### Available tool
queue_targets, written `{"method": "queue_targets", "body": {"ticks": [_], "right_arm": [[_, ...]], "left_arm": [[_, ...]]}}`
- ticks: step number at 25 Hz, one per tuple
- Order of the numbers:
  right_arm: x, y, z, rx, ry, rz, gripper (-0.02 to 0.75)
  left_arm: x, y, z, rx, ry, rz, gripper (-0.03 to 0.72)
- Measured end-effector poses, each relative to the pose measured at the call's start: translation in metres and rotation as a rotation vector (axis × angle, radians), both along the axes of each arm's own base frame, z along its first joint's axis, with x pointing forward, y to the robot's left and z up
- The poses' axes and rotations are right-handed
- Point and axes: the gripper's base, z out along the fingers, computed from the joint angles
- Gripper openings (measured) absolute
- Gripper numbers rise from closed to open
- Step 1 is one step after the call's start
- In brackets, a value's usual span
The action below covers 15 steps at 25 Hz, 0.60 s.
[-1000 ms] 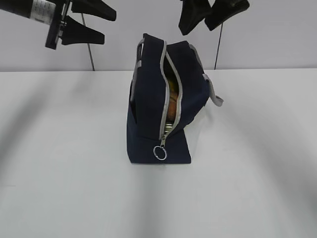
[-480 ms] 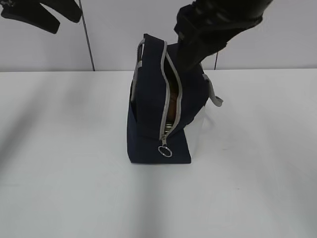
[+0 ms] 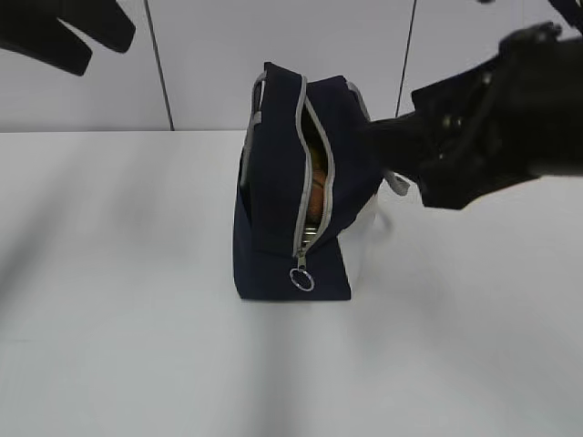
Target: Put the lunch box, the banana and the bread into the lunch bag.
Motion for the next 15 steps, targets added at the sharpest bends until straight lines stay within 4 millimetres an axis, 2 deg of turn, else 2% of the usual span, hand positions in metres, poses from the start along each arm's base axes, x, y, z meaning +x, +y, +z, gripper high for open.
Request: {"method": "queue_targets", "body": {"ticks": [4,8,15], "right_arm": [[-0.009,-0.01,-0.033,0.115,-0.11,-0.059,0.47],[-0.015,-0.018,-0.061,0.153,-0.166,-0.105,0.47],[-0.015,-0.022,-0.088,0.151,-0.181,-0.137,0.47]], "left_arm": [[-0.007,0.002,-0.012,0.011,0.04,0.0,0.392],[-0.009,0.003,-0.023,0.024,0.075,0.001,0.392],[-0.01,0.003,-0.04,0.038,0.127,0.005,0.392]]}}
